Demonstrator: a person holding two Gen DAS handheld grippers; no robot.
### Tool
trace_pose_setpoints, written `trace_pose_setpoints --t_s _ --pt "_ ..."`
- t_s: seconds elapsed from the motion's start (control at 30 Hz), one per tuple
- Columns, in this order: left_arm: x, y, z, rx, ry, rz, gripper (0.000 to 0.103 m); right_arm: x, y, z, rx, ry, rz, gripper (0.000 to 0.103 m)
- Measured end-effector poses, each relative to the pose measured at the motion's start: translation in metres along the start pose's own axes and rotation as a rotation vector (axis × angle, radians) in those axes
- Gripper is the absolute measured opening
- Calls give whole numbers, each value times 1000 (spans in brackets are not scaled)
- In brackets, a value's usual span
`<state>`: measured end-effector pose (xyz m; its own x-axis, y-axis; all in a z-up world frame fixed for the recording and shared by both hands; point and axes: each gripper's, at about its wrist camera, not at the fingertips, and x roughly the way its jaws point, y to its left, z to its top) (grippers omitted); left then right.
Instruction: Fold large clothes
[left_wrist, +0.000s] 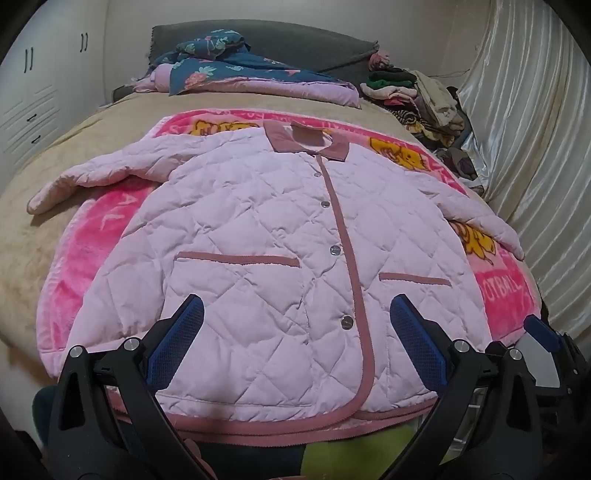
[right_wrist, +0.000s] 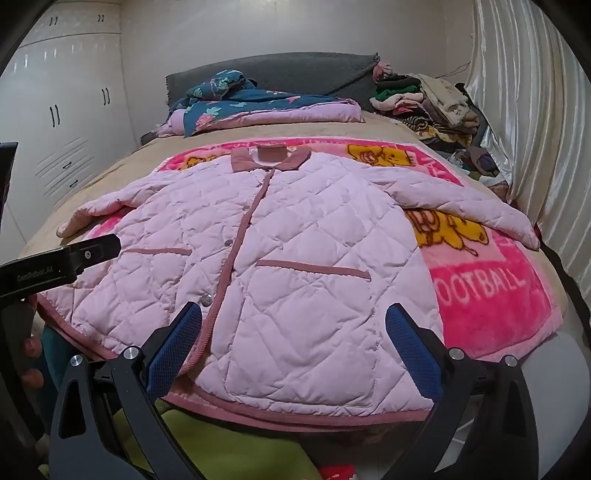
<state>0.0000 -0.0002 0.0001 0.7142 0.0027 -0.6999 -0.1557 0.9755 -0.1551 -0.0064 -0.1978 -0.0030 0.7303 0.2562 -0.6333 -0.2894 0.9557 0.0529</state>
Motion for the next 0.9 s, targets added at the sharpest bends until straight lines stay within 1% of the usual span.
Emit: trace_pose_setpoints --t_s 0.1,0.13,0.3,0.33,0.5,0.57,0.9 --pt "0 0 0 -4 -2 -4 95 1 -3 -1 -1 2 -1 99" --pt "0 0 0 -3 -2 -5 95 2 5 1 -3 2 -1 99" --pt "0 0 0 -3 -5 0 95 -1 8 2 -2 3 -1 99" --pt "0 1 0 -6 -3 -1 95 5 7 2 -5 6 1 99" --pt "0 1 0 -3 -5 0 95 4 17 4 -5 6 -1 99" --pt "0 1 0 -2 -7 2 95 1 9 3 -6 6 2 99" --pt "0 1 0 -3 -7 1 95 2 9 3 -8 7 1 99"
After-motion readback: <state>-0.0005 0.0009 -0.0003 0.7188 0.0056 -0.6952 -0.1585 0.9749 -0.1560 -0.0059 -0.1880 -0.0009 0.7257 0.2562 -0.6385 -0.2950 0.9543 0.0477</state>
